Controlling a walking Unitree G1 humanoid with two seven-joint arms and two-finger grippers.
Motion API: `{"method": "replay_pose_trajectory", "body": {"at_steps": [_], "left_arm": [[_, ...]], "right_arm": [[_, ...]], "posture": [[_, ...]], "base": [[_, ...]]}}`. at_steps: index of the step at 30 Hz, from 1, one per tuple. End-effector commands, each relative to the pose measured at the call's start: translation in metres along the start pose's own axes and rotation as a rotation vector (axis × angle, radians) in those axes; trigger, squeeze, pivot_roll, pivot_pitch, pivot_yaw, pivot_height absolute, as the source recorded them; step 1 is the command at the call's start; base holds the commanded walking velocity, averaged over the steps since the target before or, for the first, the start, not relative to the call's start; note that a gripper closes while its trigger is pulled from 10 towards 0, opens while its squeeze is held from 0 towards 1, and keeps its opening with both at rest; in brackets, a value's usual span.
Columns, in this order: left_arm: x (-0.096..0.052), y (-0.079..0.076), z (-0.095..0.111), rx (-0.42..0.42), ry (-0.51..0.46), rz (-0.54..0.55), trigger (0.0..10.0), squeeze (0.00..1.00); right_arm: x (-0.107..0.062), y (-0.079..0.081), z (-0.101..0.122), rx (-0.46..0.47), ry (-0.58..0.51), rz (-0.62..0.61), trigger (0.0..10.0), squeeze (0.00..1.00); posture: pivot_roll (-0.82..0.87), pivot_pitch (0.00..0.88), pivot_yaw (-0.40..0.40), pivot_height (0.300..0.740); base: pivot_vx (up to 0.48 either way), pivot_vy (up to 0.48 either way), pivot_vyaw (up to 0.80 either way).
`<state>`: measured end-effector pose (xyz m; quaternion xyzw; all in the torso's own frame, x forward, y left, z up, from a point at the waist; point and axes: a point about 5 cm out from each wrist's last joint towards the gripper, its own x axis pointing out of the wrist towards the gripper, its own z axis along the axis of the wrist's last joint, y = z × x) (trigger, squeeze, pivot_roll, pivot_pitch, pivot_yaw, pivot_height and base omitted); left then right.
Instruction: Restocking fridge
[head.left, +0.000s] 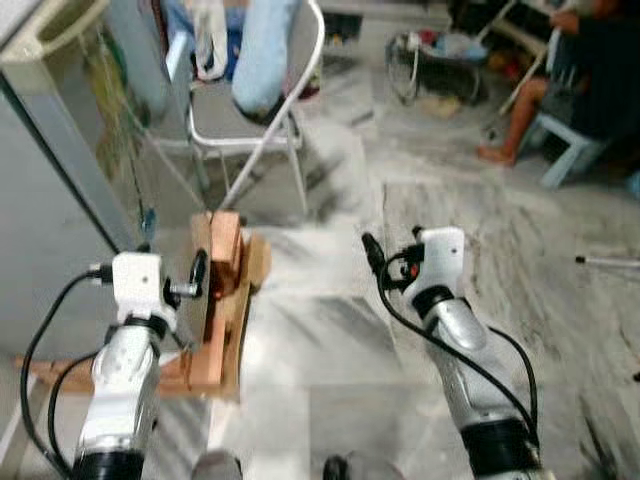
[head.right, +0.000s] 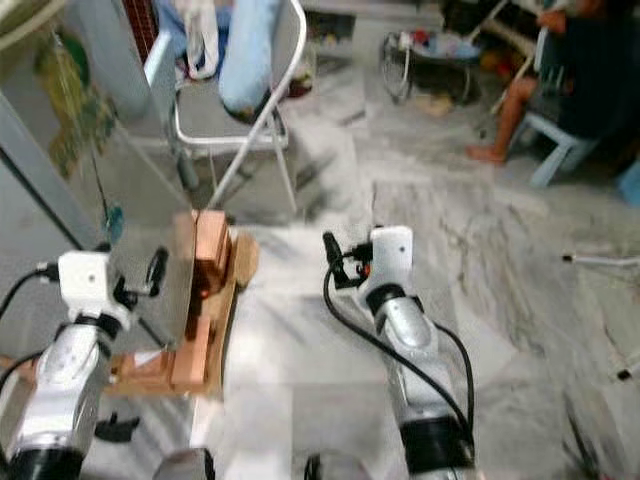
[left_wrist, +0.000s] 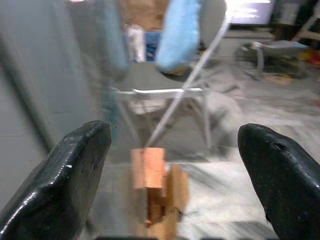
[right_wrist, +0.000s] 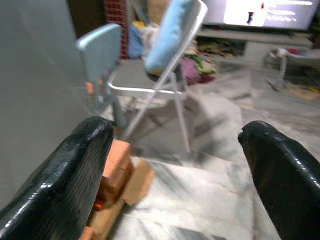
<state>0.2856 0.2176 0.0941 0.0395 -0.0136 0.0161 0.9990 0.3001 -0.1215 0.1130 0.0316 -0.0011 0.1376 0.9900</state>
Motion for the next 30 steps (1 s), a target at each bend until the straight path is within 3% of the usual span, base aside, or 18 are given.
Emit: {"method": "replay_pose_trajectory", "body": {"at_steps": [1, 9, 18, 30], "left_arm": [[0.002, 0.004, -0.001, 0.017, 0.000, 0.023, 10.0, 0.00], [0.029, 0.002, 0.006, 0.025, -0.017, 0.066, 10.0, 0.00], [0.047, 0.006, 0.012, 0.076, -0.012, 0.160, 10.0, 0.00], [0.058, 0.024, 0.016, 0.119, -0.012, 0.325, 10.0, 0.00]], "right_arm": [[-0.002, -0.002, 0.001, -0.010, 0.000, -0.009, 10.0, 0.00], [-0.005, -0.002, 0.002, -0.016, -0.002, -0.006, 10.0, 0.00], [-0.005, 0.000, 0.003, -0.014, -0.002, -0.003, 10.0, 0.00], [-0.011, -0.004, 0.003, -0.017, 0.003, -0.016, 10.0, 0.00]], "posture": [[0.08, 0.131, -0.070, 0.740], [0.06, 0.133, -0.073, 0.740], [0.05, 0.138, -0.077, 0.740], [0.03, 0.151, -0.075, 0.740]], "base": [[0.000, 0.000, 0.00], [0.000, 0.000, 0.00], [0.000, 0.000, 0.00], [0.000, 0.000, 0.00]]}}
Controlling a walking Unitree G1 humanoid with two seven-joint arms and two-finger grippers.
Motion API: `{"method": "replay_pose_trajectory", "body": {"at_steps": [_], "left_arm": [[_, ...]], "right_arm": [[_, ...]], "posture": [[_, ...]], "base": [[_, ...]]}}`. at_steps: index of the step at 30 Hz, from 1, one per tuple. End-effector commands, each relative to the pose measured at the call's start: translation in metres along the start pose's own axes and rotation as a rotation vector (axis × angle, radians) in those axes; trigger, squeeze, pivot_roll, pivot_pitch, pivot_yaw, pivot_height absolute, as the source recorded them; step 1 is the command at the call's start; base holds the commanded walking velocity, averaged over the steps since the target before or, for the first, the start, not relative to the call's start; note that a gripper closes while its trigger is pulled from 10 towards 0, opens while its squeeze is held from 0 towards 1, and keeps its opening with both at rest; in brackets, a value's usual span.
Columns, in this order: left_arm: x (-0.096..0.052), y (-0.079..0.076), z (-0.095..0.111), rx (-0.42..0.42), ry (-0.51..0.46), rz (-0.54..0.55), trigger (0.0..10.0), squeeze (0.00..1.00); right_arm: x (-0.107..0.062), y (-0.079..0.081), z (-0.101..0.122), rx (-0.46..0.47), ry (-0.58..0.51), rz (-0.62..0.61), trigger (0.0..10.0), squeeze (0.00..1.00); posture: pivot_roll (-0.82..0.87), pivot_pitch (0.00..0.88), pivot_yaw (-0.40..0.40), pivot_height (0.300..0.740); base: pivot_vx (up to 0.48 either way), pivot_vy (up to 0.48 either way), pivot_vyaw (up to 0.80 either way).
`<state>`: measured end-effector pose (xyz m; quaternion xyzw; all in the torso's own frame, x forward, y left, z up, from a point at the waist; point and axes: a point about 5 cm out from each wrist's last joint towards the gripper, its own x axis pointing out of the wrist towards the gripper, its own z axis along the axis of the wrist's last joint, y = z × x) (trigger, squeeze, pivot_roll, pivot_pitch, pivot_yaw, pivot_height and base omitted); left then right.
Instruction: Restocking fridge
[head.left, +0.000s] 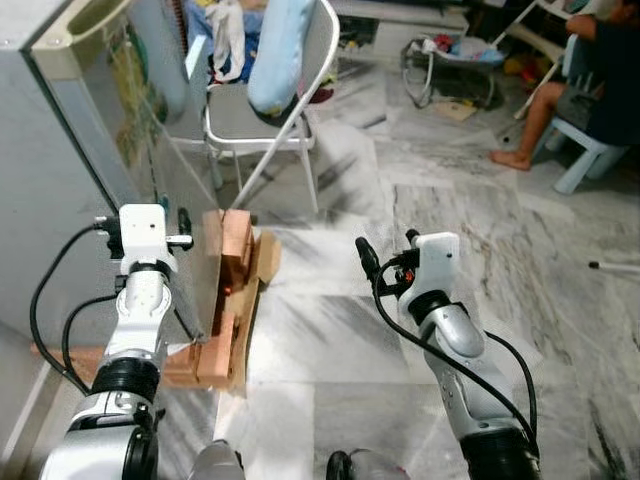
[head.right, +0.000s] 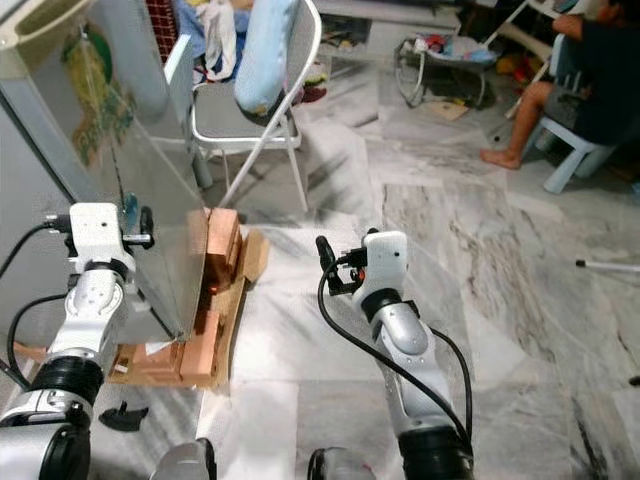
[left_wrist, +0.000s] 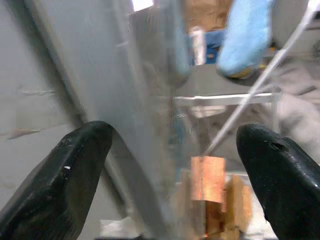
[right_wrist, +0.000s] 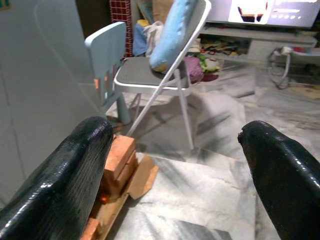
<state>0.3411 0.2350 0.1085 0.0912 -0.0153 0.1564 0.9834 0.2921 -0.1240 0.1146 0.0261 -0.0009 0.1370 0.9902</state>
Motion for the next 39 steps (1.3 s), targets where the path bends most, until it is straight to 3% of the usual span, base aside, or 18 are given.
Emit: {"method": "replay_pose_trajectory", "body": {"at_steps": [1, 8, 12, 21, 24, 27, 31, 39], "left_arm": [[0.004, 0.009, 0.004, 0.002, -0.020, 0.052, 10.0, 0.00], [0.002, 0.007, -0.001, -0.037, -0.014, 0.024, 10.0, 0.00], [0.005, -0.022, 0.010, -0.080, -0.036, -0.181, 10.0, 0.00], [0.011, -0.065, 0.039, -0.078, -0.105, -0.408, 10.0, 0.00], [0.010, -0.089, 0.053, -0.073, -0.138, -0.511, 10.0, 0.00], [0.009, -0.097, 0.057, -0.073, -0.146, -0.544, 10.0, 0.00], [0.006, -0.122, 0.076, -0.060, -0.191, -0.645, 10.0, 0.00], [0.002, -0.144, 0.092, -0.036, -0.227, -0.725, 10.0, 0.00]], "right_arm": [[-0.003, -0.003, 0.002, -0.006, 0.001, -0.014, 10.0, 0.00], [-0.004, -0.003, 0.001, -0.003, 0.007, -0.012, 10.0, 0.00], [-0.003, -0.002, 0.001, -0.004, 0.009, -0.010, 10.0, 0.00], [-0.002, -0.003, 0.001, -0.005, 0.011, -0.012, 10.0, 0.00], [-0.002, -0.003, 0.001, -0.004, 0.010, -0.016, 10.0, 0.00], [-0.001, -0.003, 0.000, -0.004, 0.010, -0.018, 10.0, 0.00], [-0.001, -0.003, 0.000, -0.002, 0.008, -0.024, 10.0, 0.00], [-0.006, -0.010, 0.000, 0.010, 0.014, -0.084, 10.0, 0.00]], "posture": [[0.03, 0.152, -0.074, 0.740], [0.03, 0.158, -0.077, 0.740], [0.03, 0.159, -0.080, 0.740], [0.03, 0.149, -0.078, 0.740], [0.03, 0.142, -0.074, 0.740], [0.03, 0.137, -0.072, 0.740], [0.04, 0.127, -0.068, 0.740], [0.03, 0.115, -0.052, 0.740]], "base": [[0.000, 0.000, 0.00], [0.000, 0.000, 0.00], [0.000, 0.000, 0.00], [0.000, 0.000, 0.00], [0.000, 0.000, 0.00], [0.000, 0.000, 0.00], [0.000, 0.000, 0.00], [0.000, 0.000, -0.30]]}}
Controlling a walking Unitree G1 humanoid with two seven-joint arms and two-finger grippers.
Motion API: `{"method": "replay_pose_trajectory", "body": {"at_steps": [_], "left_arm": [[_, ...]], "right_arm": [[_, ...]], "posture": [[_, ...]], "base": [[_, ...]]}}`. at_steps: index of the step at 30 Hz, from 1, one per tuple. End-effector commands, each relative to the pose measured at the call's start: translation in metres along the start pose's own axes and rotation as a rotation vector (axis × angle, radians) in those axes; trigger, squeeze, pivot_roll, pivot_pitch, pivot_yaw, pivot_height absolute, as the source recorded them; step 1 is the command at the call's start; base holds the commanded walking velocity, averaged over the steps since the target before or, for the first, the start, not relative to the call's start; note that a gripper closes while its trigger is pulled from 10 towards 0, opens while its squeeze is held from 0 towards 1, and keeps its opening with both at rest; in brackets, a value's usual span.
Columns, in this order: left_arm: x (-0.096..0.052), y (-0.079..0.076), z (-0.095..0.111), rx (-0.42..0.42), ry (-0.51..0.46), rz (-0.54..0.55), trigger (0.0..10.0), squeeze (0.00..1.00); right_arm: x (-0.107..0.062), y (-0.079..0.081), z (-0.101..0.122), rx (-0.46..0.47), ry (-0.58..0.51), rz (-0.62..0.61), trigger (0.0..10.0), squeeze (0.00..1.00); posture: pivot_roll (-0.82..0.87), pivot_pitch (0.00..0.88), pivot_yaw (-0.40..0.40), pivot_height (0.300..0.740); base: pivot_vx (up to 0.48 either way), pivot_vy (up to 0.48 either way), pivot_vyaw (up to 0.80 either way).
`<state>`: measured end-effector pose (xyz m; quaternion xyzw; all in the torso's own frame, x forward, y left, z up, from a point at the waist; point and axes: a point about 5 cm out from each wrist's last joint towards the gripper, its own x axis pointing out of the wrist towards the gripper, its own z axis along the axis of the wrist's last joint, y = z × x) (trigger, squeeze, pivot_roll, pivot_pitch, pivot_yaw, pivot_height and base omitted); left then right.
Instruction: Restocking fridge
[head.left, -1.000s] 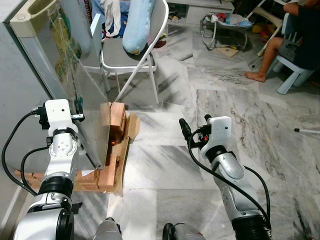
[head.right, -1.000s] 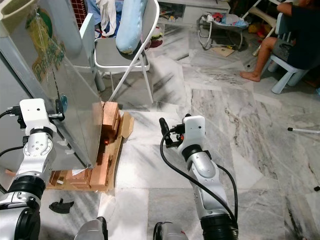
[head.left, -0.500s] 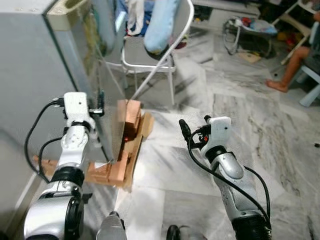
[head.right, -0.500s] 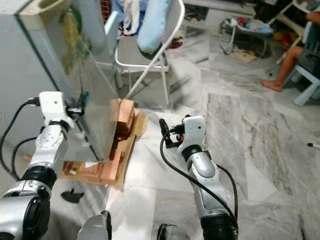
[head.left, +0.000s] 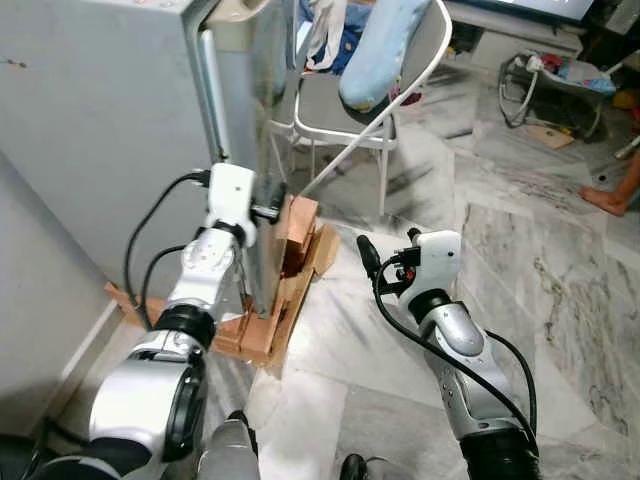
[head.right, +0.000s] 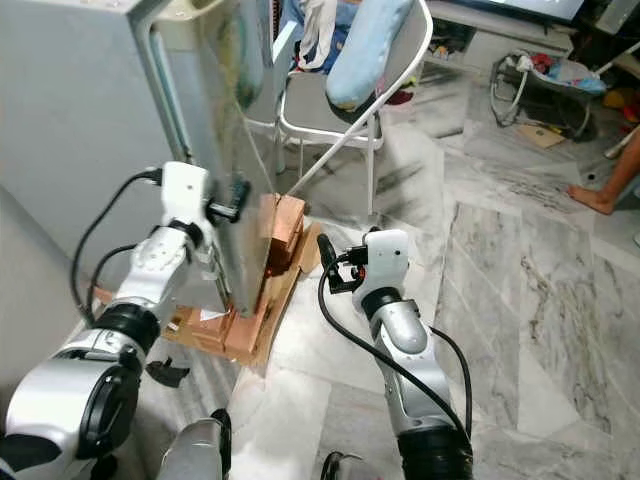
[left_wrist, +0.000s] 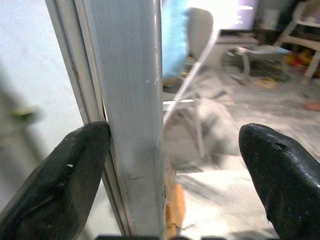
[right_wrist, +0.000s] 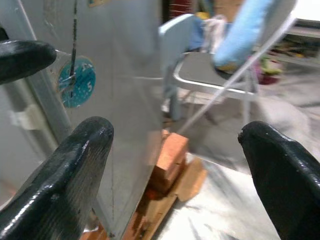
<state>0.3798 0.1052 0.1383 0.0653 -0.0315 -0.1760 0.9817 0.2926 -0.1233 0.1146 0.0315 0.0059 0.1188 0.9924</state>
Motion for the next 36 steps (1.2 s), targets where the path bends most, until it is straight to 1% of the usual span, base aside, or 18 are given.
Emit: {"method": "replay_pose_trajectory", "body": {"at_steps": [1, 5, 7, 9, 12, 13, 14, 16, 19, 20, 22, 25, 26, 27, 28, 30, 31, 36], "left_arm": [[0.017, -0.013, 0.037, 0.070, -0.118, -0.073, 10.0, 0.00], [0.019, -0.017, 0.038, 0.051, -0.118, -0.086, 10.0, 0.00], [0.023, -0.046, 0.052, 0.012, -0.186, -0.241, 10.0, 0.00], [0.023, -0.077, 0.064, 0.026, -0.251, -0.385, 10.0, 0.00], [0.022, -0.102, 0.070, 0.045, -0.281, -0.448, 10.0, 0.00], [0.022, -0.104, 0.070, 0.046, -0.281, -0.441, 10.0, 0.00], [0.023, -0.101, 0.067, 0.058, -0.273, -0.420, 10.0, 0.00], [0.023, -0.086, 0.057, 0.110, -0.230, -0.331, 10.0, 0.00], [0.017, -0.055, 0.041, 0.110, -0.184, -0.226, 10.0, 0.00], [0.010, -0.036, 0.032, 0.131, -0.169, -0.173, 10.0, 0.00], [0.004, -0.022, 0.025, 0.147, -0.148, -0.128, 10.0, 0.00], [-0.010, 0.004, 0.013, 0.111, -0.138, -0.060, 10.0, 0.00], [-0.022, 0.021, 0.005, 0.107, -0.136, 0.002, 10.0, 0.00], [-0.022, 0.021, 0.005, 0.107, -0.136, 0.002, 10.0, 0.00], [-0.034, 0.033, -0.003, 0.092, -0.122, 0.056, 10.0, 0.00], [-0.044, 0.039, -0.008, 0.082, -0.118, 0.086, 10.0, 0.00], [-0.055, 0.043, -0.011, 0.082, -0.116, 0.104, 10.0, 0.00], [-0.081, 0.044, -0.019, 0.108, -0.106, 0.134, 10.0, 0.00]], "right_arm": [[-0.010, -0.013, 0.000, 0.006, 0.010, -0.060, 10.0, 0.00], [-0.024, -0.022, -0.005, 0.004, 0.074, -0.103, 10.0, 0.00], [-0.041, -0.032, -0.013, 0.009, 0.143, -0.162, 10.0, 0.00], [-0.052, -0.036, -0.016, 0.023, 0.173, -0.189, 10.0, 0.00], [-0.066, -0.037, -0.017, 0.019, 0.184, -0.188, 10.0, 0.00], [-0.068, -0.036, -0.017, 0.020, 0.185, -0.185, 10.0, 0.00], [-0.070, -0.035, -0.018, 0.022, 0.185, -0.180, 10.0, 0.00], [-0.073, -0.032, -0.016, 0.031, 0.176, -0.171, 10.0, 0.00], [-0.075, -0.028, -0.013, 0.014, 0.161, -0.145, 10.0, 0.00], [-0.074, -0.028, -0.015, 0.022, 0.172, -0.142, 10.0, 0.00], [-0.074, -0.028, -0.017, 0.030, 0.184, -0.139, 10.0, 0.00], [-0.073, -0.030, -0.018, 0.028, 0.189, -0.157, 10.0, 0.00], [-0.072, -0.030, -0.016, 0.021, 0.178, -0.144, 10.0, 0.00], [-0.072, -0.030, -0.016, 0.021, 0.178, -0.144, 10.0, 0.00], [-0.070, -0.028, -0.016, 0.016, 0.175, -0.137, 10.0, 0.00], [-0.069, -0.028, -0.015, -0.003, 0.175, -0.141, 10.0, 0.00], [-0.066, -0.027, -0.014, -0.026, 0.168, -0.134, 10.0, 0.00], [-0.056, -0.031, -0.012, -0.087, 0.166, -0.193, 10.0, 0.00]], "posture": [[0.03, 0.115, -0.050, 0.740], [0.04, 0.111, -0.053, 0.740], [0.05, 0.110, -0.059, 0.740], [0.05, 0.107, -0.064, 0.740], [0.04, 0.105, -0.064, 0.740], [0.04, 0.105, -0.064, 0.740], [0.03, 0.105, -0.062, 0.740], [0.03, 0.106, -0.058, 0.740], [0.03, 0.105, -0.056, 0.740], [0.03, 0.106, -0.056, 0.740], [0.04, 0.104, -0.055, 0.740], [0.04, 0.101, -0.052, 0.740], [0.04, 0.099, -0.049, 0.740], [0.04, 0.099, -0.049, 0.740], [0.04, 0.099, -0.046, 0.740], [0.03, 0.095, -0.041, 0.740], [0.03, 0.095, -0.039, 0.740], [0.04, 0.093, -0.042, 0.740]], "base": [[0.000, 0.000, -0.80], [0.000, 0.000, -0.80], [0.000, 0.000, -0.66], [0.000, 0.000, 0.00], [0.000, 0.000, 0.00], [0.000, 0.000, 0.00], [0.000, 0.000, 0.00], [0.000, 0.000, 0.00], [0.000, 0.000, 0.00], [0.000, 0.000, 0.00], [0.000, 0.000, 0.00], [0.000, 0.000, 0.00], [0.000, -0.334, 0.00], [0.000, -0.334, 0.00], [0.000, -0.442, 0.00], [0.000, -0.442, 0.00], [0.000, -0.442, 0.00], [0.000, -0.442, 0.00]]}}
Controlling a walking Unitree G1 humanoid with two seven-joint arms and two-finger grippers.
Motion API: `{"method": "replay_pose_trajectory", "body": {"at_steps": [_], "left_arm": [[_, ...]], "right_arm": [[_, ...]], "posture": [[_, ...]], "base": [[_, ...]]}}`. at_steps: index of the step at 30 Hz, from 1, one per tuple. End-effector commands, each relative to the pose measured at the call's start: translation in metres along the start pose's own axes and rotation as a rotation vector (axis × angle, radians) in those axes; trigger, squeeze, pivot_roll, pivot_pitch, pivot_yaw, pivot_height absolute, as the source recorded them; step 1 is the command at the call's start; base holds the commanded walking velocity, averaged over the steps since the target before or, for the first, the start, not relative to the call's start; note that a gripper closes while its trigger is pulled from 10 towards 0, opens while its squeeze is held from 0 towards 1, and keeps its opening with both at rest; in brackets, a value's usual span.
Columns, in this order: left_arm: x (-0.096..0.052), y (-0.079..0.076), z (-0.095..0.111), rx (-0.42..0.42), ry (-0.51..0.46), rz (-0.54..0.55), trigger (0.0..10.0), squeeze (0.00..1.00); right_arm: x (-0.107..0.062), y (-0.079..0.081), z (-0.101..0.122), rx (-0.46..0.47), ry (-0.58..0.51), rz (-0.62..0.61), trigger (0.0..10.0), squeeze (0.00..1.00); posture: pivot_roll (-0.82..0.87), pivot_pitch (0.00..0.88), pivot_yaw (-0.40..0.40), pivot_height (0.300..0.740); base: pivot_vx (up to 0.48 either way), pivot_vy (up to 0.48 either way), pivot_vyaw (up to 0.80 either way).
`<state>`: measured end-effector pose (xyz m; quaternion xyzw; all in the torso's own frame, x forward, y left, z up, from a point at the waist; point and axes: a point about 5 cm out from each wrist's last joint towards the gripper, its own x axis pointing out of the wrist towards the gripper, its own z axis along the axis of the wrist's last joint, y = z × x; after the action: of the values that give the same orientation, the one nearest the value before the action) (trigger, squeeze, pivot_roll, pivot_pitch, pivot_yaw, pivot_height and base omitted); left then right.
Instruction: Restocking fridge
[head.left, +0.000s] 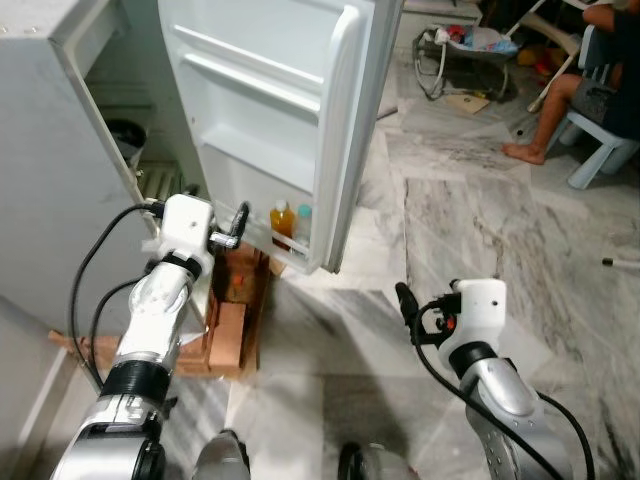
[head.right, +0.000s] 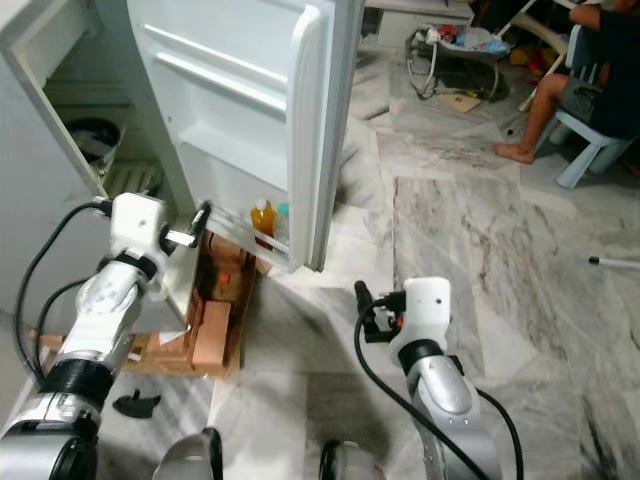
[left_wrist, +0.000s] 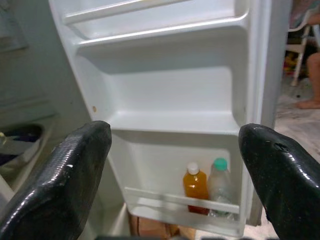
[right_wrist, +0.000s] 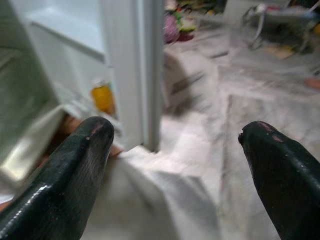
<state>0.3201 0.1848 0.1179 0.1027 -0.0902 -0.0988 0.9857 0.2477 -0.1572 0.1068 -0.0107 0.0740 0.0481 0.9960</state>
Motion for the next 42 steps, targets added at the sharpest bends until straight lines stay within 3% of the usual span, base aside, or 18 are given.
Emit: {"method": "replay_pose_trajectory", "body": {"at_steps": [1, 6, 10, 14, 20, 24, 27, 30, 35, 42], "left_arm": [[-0.002, -0.005, 0.003, 0.006, -0.006, -0.008, 10.0, 0.00], [-0.027, 0.006, 0.001, 0.015, 0.048, 0.085, 10.0, 0.00], [-0.036, 0.014, 0.006, 0.056, 0.064, 0.121, 10.0, 0.00], [-0.038, 0.024, 0.010, 0.074, 0.083, 0.154, 10.0, 0.00], [-0.038, 0.025, 0.006, 0.074, 0.124, 0.147, 10.0, 0.00], [-0.024, 0.020, 0.004, 0.063, 0.136, 0.142, 10.0, 0.00], [-0.021, 0.015, 0.005, 0.058, 0.132, 0.143, 10.0, 0.00], [-0.023, 0.010, 0.001, 0.050, 0.140, 0.141, 10.0, 0.00], [-0.026, 0.003, -0.007, 0.027, 0.163, 0.142, 10.0, 0.00], [-0.019, 0.008, -0.011, 0.051, 0.184, 0.201, 10.0, 0.00]], "right_arm": [[0.000, -0.008, -0.005, -0.007, 0.018, -0.045, 10.0, 0.00], [0.010, 0.002, 0.014, -0.078, -0.090, 0.016, 10.0, 0.00], [0.014, 0.012, 0.024, -0.083, -0.131, 0.077, 10.0, 0.00], [0.018, 0.022, 0.034, 0.001, -0.151, 0.148, 10.0, 0.00], [0.020, 0.030, 0.037, 0.027, -0.167, 0.166, 10.0, 0.00], [0.020, 0.033, 0.035, 0.020, -0.171, 0.170, 10.0, 0.00], [0.020, 0.031, 0.032, -0.128, -0.188, 0.130, 10.0, 0.00], [0.019, 0.033, 0.031, -0.059, -0.170, 0.181, 10.0, 0.00], [0.019, 0.032, 0.034, -0.036, -0.184, 0.189, 10.0, 0.00], [0.023, 0.033, 0.041, 0.014, -0.220, 0.213, 10.0, 0.00]], "posture": [[0.05, 0.092, -0.044, 0.740], [0.07, 0.102, -0.040, 0.740], [0.11, 0.119, -0.031, 0.740], [0.10, 0.129, -0.028, 0.740], [0.08, 0.134, -0.040, 0.740], [0.07, 0.128, -0.049, 0.740], [0.06, 0.128, -0.052, 0.740], [0.06, 0.124, -0.055, 0.740], [0.05, 0.110, -0.072, 0.740], [0.06, 0.101, -0.086, 0.740]], "base": [[0.000, -0.442, 0.00], [0.000, -0.438, 0.00], [0.150, -0.396, 0.00], [0.358, -0.311, 0.00], [0.441, -0.084, 0.00], [0.480, 0.000, 0.00], [0.480, 0.000, 0.00], [0.480, 0.000, 0.00], [0.480, 0.000, 0.00], [0.478, 0.000, 0.00]]}}
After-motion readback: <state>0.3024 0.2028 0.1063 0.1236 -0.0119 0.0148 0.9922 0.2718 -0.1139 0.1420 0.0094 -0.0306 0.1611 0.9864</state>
